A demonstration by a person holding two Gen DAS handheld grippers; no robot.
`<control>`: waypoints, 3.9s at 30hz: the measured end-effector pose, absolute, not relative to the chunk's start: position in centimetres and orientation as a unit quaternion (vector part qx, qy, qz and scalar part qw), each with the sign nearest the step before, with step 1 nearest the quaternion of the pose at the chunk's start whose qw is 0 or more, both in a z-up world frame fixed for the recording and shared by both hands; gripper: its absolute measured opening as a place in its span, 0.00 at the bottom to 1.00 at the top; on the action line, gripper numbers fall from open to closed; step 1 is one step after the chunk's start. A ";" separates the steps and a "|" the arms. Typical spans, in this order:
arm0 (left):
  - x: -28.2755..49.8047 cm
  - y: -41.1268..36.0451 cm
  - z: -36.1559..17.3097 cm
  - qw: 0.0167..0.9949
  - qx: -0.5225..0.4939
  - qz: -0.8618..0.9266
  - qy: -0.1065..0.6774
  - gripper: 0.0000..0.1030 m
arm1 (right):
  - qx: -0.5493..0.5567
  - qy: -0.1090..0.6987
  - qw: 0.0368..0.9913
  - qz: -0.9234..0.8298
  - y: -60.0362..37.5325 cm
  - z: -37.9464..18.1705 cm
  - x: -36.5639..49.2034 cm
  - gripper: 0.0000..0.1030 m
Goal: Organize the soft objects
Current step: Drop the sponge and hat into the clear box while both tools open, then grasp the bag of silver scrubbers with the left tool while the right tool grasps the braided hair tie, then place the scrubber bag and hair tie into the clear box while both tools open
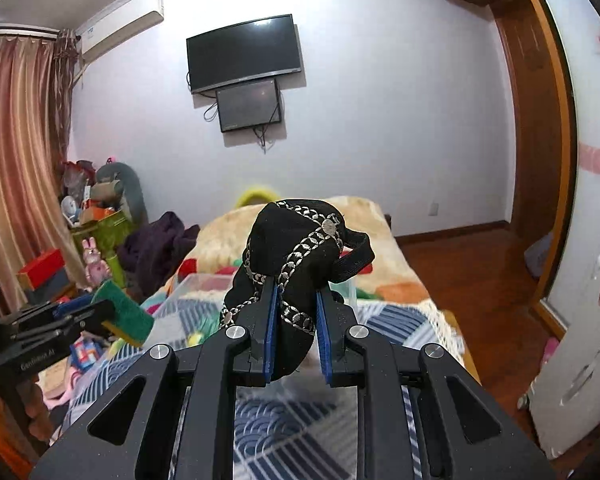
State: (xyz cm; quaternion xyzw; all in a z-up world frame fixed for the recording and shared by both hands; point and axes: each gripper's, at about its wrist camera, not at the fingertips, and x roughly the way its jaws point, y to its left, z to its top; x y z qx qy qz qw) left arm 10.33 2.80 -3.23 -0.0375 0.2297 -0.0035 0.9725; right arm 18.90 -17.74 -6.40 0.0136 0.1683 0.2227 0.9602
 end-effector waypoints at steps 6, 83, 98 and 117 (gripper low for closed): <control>12.9 3.1 -5.1 0.966 -0.023 0.009 0.257 0.29 | 0.010 0.178 0.958 0.225 -15.6 -7.1 20.7 0.15; 7.8 0.2 -14.5 0.926 -0.050 -0.054 0.372 0.53 | -0.058 0.367 0.876 0.308 -10.9 -17.0 19.5 0.08; 7.3 2.4 -12.4 0.939 -0.062 -0.028 0.337 0.32 | -0.074 0.406 0.864 0.289 -9.0 -18.2 23.0 0.20; 7.2 3.8 -6.2 0.966 -0.076 -0.017 0.247 0.32 | -0.047 0.326 0.894 0.305 -12.9 -14.0 19.8 0.08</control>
